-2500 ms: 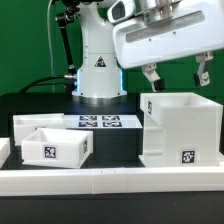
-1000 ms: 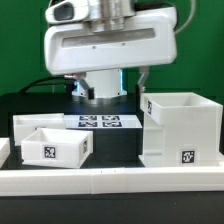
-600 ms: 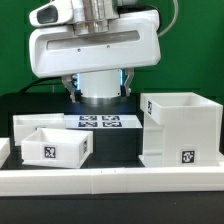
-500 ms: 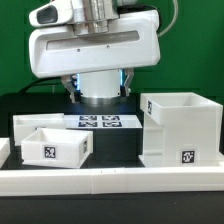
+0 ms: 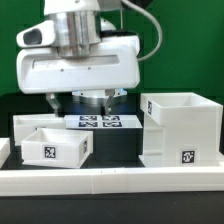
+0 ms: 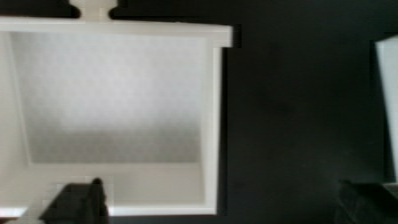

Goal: Assemble drawer

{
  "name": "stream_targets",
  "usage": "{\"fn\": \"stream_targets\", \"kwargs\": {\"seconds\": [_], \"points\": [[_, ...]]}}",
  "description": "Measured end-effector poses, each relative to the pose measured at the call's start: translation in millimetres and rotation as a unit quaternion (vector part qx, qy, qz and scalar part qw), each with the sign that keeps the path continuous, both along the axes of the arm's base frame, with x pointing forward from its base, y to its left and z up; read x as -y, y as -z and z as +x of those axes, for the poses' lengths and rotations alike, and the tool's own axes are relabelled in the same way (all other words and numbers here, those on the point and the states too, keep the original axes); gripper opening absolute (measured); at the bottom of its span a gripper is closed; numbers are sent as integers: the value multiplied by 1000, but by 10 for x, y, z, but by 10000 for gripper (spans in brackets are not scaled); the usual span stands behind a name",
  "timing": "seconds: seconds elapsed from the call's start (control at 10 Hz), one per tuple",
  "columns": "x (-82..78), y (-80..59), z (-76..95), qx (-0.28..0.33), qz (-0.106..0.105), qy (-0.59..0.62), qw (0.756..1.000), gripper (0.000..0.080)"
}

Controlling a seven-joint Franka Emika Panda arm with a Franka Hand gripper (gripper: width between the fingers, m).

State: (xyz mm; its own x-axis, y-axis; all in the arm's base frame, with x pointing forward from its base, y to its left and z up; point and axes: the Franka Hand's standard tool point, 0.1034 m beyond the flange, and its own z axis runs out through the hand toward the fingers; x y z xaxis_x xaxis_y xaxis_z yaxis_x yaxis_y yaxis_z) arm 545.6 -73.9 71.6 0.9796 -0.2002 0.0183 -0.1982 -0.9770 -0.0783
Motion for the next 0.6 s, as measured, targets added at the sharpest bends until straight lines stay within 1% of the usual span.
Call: {"fn": "stream_targets", "kwargs": {"seconds": [0.1,0.3,0.4,0.5,0.6], "points": [[-18,-13,10,0,1,-1,1000,649],[-11,2,6,0,0,-3,1000,649],[21,74,-2,2,-3,-5,1000,649],[45,227,-30,6,-12,-4,1000,649],[22,316,-58,1,-13,-4,1000,649]]}}
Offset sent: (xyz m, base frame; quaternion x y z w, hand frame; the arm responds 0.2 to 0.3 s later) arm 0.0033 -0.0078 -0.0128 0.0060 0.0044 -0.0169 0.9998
